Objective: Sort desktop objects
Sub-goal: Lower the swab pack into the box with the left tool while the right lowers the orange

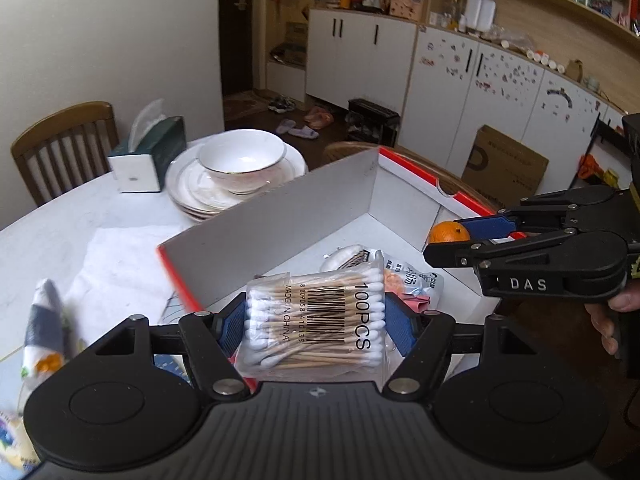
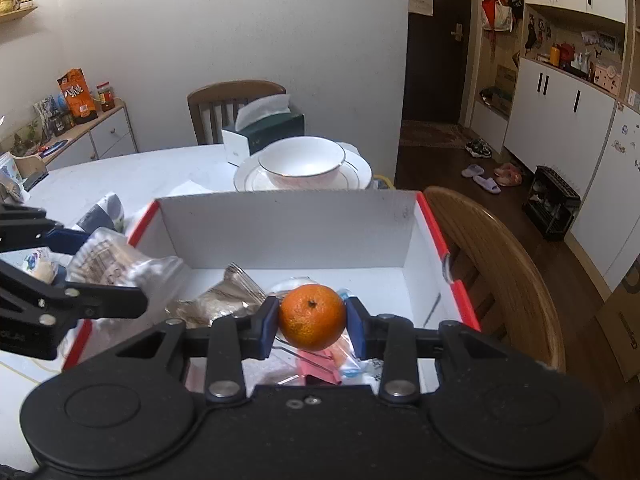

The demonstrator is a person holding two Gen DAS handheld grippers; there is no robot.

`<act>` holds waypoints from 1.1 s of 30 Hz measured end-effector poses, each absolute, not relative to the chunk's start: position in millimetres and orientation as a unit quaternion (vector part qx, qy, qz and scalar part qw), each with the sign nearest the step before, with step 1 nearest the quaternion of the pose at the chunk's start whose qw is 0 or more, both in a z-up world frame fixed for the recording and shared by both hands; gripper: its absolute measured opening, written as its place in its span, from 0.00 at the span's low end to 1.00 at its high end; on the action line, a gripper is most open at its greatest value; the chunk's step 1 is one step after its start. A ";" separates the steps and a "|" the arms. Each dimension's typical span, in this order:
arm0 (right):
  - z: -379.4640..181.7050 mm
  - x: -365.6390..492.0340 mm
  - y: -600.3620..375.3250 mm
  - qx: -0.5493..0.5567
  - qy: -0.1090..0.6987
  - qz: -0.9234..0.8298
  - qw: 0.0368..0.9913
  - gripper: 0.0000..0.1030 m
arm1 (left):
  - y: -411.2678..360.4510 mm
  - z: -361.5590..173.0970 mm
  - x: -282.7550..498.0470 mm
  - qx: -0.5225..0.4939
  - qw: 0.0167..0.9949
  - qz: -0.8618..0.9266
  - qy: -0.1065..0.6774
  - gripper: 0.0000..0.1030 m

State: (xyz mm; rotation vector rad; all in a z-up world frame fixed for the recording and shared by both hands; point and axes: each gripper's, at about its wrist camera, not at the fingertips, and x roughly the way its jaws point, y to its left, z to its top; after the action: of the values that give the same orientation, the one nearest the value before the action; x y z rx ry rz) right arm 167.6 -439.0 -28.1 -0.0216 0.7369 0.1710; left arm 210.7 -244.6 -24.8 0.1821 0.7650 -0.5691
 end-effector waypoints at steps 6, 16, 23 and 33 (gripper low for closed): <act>-36.8 174.1 -448.4 -0.016 0.372 0.083 0.925 0.34 | -266.4 -37.5 234.6 0.108 0.877 -0.274 0.380 0.68; -50.4 206.5 -454.9 -0.044 0.403 0.104 0.908 0.34 | -282.0 -62.9 262.6 0.144 0.863 -0.258 0.409 0.68; -62.1 232.1 -457.2 -0.056 0.440 0.113 0.889 0.34 | -282.5 -73.2 273.3 0.148 0.854 -0.253 0.429 0.68; -72.7 256.7 -448.6 -0.081 0.480 0.123 0.865 0.34 | -290.4 -79.2 279.1 0.169 0.841 -0.258 0.443 0.68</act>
State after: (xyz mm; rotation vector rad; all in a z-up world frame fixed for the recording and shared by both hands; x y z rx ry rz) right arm 256.7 -448.6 -72.7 -0.1699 1.0068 0.2587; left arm 279.1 -290.4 -79.2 0.3577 0.9370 -0.5455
